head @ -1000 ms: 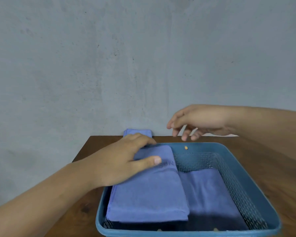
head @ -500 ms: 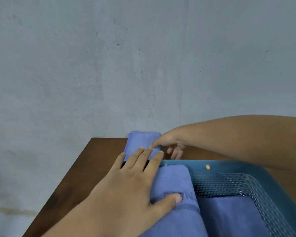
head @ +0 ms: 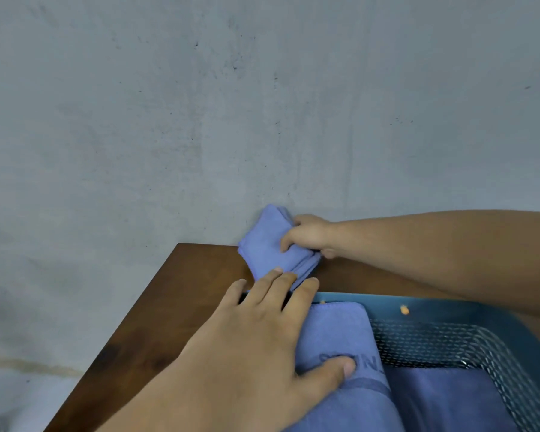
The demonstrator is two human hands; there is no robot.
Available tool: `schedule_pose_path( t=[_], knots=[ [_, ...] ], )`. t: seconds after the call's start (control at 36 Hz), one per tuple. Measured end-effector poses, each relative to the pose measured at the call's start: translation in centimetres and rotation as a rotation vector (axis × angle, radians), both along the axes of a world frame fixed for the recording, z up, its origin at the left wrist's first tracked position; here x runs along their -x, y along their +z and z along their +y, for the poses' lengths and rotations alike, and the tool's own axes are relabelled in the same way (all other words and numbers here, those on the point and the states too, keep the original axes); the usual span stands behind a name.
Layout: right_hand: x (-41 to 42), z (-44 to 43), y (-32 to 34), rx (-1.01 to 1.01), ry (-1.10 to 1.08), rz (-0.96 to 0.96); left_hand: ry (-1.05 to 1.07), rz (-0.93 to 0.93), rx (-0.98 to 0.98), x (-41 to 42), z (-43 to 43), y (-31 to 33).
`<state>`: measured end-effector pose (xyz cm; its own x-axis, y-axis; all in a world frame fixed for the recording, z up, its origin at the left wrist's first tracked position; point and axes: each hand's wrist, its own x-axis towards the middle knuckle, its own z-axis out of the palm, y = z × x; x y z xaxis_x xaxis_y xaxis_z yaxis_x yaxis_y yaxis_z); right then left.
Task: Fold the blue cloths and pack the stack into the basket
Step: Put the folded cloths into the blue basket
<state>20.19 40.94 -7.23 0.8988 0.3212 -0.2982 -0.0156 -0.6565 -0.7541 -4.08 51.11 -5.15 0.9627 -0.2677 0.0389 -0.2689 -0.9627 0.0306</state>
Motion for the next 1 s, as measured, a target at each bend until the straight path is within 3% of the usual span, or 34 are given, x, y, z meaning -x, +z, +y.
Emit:
schedule_pose_path(
  t=[0.06, 0.14, 0.25, 0.39, 0.5, 0.61, 0.69, 0.81, 0.92, 1.0],
  knots=[
    [0.9, -0.8, 2.4, -0.021, 0.006, -0.064, -0.004, 0.001, -0.013, 0.4, 0.2, 0.3],
    [2.2, -3.3, 6.3, -0.041, 0.012, -0.172, -0.021, 0.035, 0.153, 0.5, 0.5, 1.1],
    [5.5, -7.9, 11.6, -0.117, -0.028, -0.299, 0.07, 0.054, 0.69, 0.4, 1.0, 2.4],
    [11.9, -12.9, 16.1, -0.301, -0.028, -0.354, 0.268, 0.037, 1.134, -1.7, 1.1, 5.2],
    [16.5, -15.8, 17.6, -0.476, -0.037, -0.342, 0.214, 0.25, 1.476, -2.8, -1.2, 8.2],
    [20.2, -18.4, 17.3, -0.648, -0.087, -0.254, 0.052, 0.462, 1.661, -2.3, -5.1, 10.0],
    [22.3, -20.2, 15.7, -0.654, -0.111, -0.145, 0.006, 0.5, 1.645, -1.6, -7.4, 9.8],
    [24.2, -22.7, 13.3, -0.52, -0.187, -0.017, 0.12, 0.493, 1.49, -0.8, -9.7, 8.7],
    [25.3, -24.4, 11.8, -0.269, -0.263, -0.002, 0.152, 0.593, 1.333, 0.2, -10.5, 6.7],
    [25.9, -24.8, 11.1, -0.065, -0.181, 0.012, 0.158, 0.646, 1.205, 0.8, -10.4, 5.5]
  ],
)
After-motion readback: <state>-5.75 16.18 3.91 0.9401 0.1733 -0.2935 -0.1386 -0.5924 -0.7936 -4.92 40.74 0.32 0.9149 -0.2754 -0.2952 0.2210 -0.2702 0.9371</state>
